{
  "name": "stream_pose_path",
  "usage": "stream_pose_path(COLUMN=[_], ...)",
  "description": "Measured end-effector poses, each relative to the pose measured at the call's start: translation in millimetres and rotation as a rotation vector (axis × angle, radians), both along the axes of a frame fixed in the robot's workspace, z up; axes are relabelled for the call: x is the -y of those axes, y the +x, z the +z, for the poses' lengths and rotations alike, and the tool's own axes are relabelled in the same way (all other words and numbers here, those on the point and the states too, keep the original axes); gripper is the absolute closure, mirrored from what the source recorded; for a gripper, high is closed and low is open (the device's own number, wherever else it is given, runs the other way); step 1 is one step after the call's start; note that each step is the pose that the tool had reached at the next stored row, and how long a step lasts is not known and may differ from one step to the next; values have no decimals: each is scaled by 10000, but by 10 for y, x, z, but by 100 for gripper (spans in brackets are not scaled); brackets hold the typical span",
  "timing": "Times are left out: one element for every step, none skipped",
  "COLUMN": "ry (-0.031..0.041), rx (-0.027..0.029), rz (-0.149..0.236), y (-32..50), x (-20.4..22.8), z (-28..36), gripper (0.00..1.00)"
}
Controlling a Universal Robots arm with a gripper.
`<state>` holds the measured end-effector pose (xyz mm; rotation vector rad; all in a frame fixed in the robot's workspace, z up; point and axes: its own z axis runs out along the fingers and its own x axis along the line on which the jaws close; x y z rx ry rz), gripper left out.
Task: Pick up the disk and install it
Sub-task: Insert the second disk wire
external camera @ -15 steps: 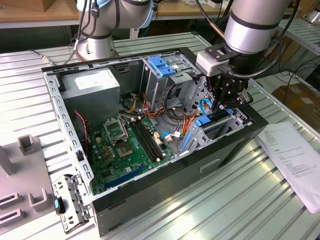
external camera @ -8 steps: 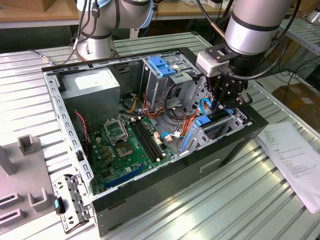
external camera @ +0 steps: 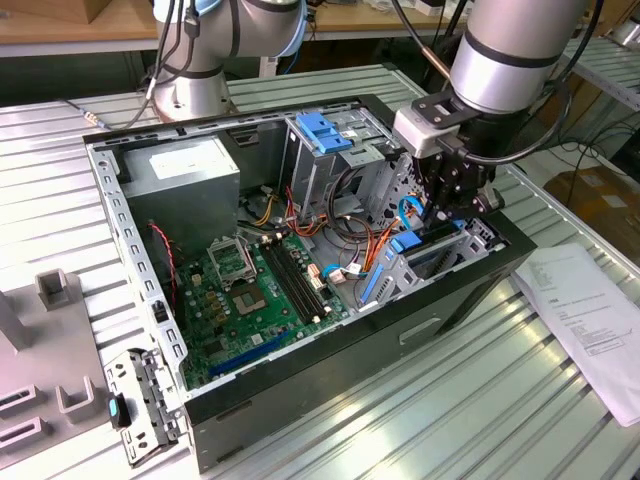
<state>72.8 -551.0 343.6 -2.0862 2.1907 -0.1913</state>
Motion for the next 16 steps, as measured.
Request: stream_pose_path(ry=[17,27,34,41,51,71,90,100,103,106,121,149,133,120,120,123], rx=[0,0,0,0,-1,-2,-4,-4,-4,-3,7,12,8,6,6,7], rz=[3,4,3,3,3,2,2,3,3,3,4,5,6,4,3,3], y=[0,0,0,0,0,0,-1,0,0,0,1,2,1,1,0,0], x=[2,3,5,6,8,11,13,16,16,17,16,16,17,17,17,17], z=[-9,-19,-25,-30,-37,-51,-69,-79,-81,-82,-68,-20,32,93,145,148], gripper=[84,84,84,84,84,84,84,84,84,84,84,83,83,76,76,76])
